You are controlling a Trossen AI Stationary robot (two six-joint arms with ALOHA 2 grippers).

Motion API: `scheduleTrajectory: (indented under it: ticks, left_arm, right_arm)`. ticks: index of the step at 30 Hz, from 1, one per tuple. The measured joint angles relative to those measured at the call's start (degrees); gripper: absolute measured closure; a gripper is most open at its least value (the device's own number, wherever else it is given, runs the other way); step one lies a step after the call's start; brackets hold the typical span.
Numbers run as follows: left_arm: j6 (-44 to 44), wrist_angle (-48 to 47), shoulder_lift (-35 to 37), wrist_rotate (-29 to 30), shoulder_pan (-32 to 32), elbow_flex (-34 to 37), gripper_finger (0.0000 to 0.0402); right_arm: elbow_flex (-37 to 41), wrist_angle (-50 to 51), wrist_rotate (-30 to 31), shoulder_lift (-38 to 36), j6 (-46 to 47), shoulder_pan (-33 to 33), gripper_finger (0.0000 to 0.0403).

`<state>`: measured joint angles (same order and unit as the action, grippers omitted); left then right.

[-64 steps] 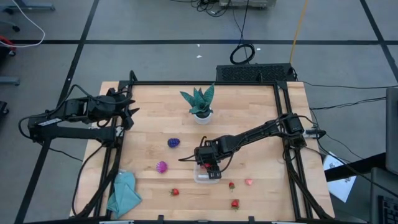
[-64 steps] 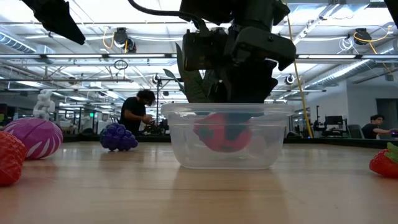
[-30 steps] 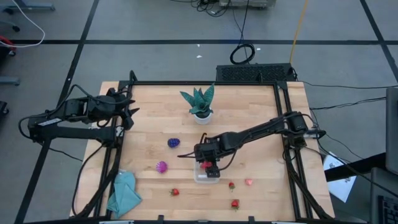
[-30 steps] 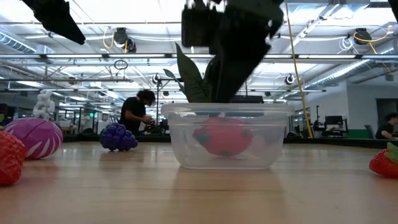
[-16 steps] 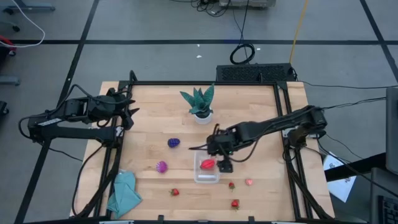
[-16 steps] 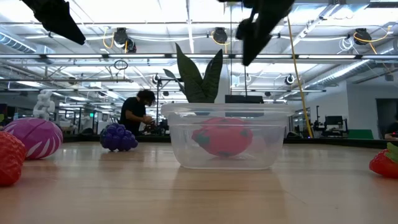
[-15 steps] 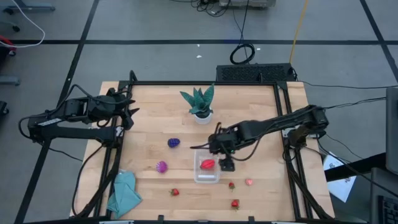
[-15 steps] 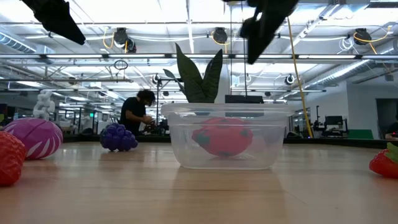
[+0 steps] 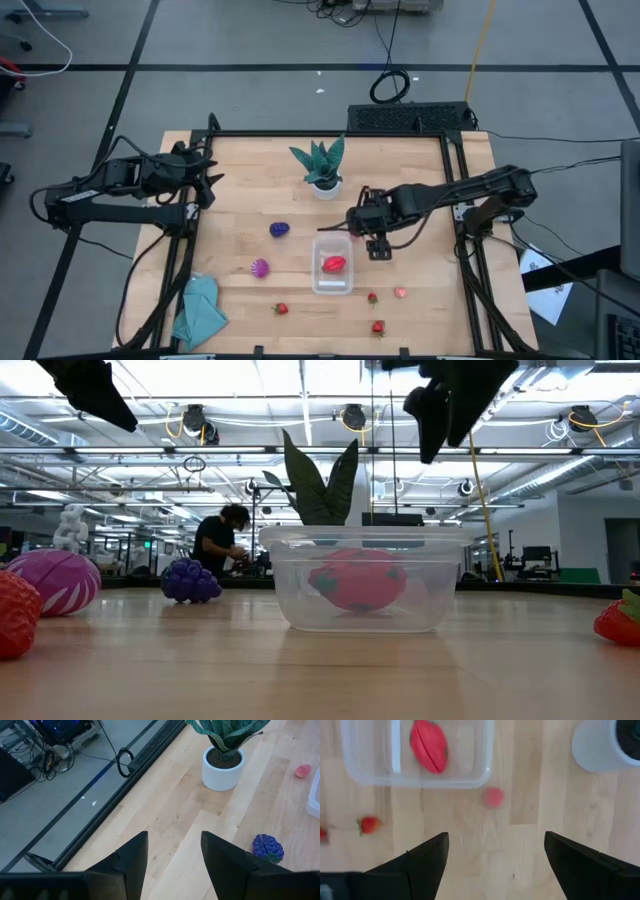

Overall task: Pick and placing Produce into tupperware
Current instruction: Put the top pink peach into the transparent bin

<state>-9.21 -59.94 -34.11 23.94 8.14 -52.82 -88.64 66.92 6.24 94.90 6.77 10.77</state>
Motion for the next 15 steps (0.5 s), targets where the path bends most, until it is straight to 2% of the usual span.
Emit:
scheduleTrajectory:
  ticks: [6, 15]
  left_arm:
    - [-1.2, 0.0, 0.0, 0.0, 0.0, 0.0, 0.0215]
    - [-3.0, 0.2, 0.0, 0.0, 0.0, 0.0, 0.0215]
  right_arm:
    - [0.4, 0.5, 0.0, 1.8, -10.6, 0.1, 0.0085]
    - [9.1, -13.3, -0.2, 1.3, -23.4, 0.1, 0.0085]
